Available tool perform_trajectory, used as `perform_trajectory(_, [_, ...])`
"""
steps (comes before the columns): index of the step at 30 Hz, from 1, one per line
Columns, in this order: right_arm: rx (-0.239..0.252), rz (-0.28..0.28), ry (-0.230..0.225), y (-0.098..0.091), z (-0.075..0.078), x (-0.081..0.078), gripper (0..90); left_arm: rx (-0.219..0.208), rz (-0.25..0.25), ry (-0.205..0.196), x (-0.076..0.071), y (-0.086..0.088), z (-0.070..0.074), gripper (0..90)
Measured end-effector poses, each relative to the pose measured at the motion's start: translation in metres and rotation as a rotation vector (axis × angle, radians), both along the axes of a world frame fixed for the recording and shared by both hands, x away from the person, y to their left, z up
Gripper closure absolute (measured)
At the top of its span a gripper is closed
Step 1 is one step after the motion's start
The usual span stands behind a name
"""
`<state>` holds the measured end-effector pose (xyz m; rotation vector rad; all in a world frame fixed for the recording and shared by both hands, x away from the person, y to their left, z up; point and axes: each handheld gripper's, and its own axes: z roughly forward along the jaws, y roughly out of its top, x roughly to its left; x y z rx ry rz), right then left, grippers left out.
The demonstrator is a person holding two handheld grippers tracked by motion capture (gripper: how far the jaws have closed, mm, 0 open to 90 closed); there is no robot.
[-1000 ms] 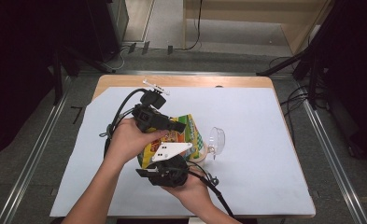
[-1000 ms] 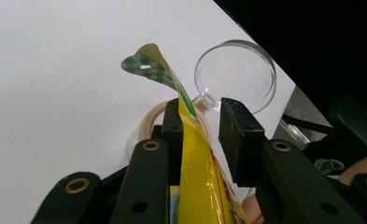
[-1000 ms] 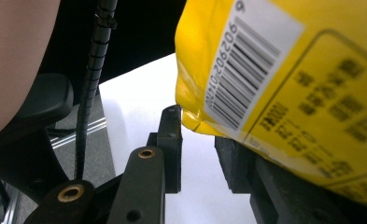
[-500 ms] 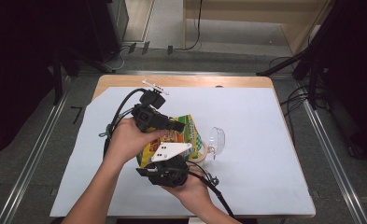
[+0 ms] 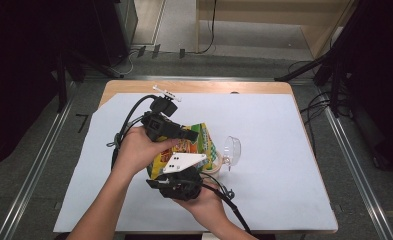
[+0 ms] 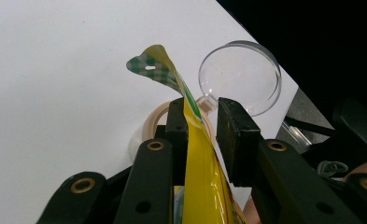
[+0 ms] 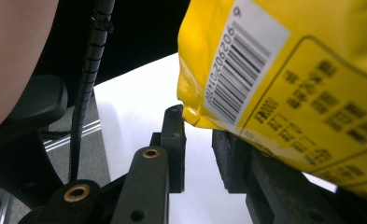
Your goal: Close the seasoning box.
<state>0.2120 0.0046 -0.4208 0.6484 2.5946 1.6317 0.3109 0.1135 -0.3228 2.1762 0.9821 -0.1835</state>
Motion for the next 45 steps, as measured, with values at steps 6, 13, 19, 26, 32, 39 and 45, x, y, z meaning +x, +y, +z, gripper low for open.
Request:
perform_trajectory(6, [0.002,-0.002,-0.002,0.0000,-0.0007,-0.0005,76.0,0.000,0.000,0.000,0.0000,-0.0003,-0.0003,75.3])
perform_trajectory(13, [0.020,-0.008,-0.004,0.0000,-0.0022,-0.0013,76.0,0.003,0.002,-0.001,-0.0001,-0.0003,0.0000,75.9])
perform_trajectory(19, [0.035,-0.014,-0.002,0.0003,-0.0017,-0.0024,76.1,0.005,0.002,-0.003,-0.0023,-0.0013,0.0027,75.3])
perform_trajectory(26, [0.043,-0.018,-0.013,-0.0002,-0.0027,-0.0039,78.2,0.004,-0.007,-0.017,-0.0051,-0.0033,0.0045,75.0])
perform_trajectory(32, [0.039,-0.021,-0.015,-0.0001,-0.0030,-0.0041,77.7,0.002,-0.002,-0.014,-0.0041,-0.0028,0.0033,75.3])
perform_trajectory(39, [0.043,-0.025,-0.014,-0.0010,-0.0025,-0.0031,76.8,0.013,0.006,-0.020,-0.0019,-0.0038,0.0029,74.7])
perform_trajectory(45, [0.045,-0.026,-0.017,-0.0013,-0.0020,-0.0023,76.8,0.011,0.008,-0.022,-0.0017,-0.0043,0.0034,74.7])
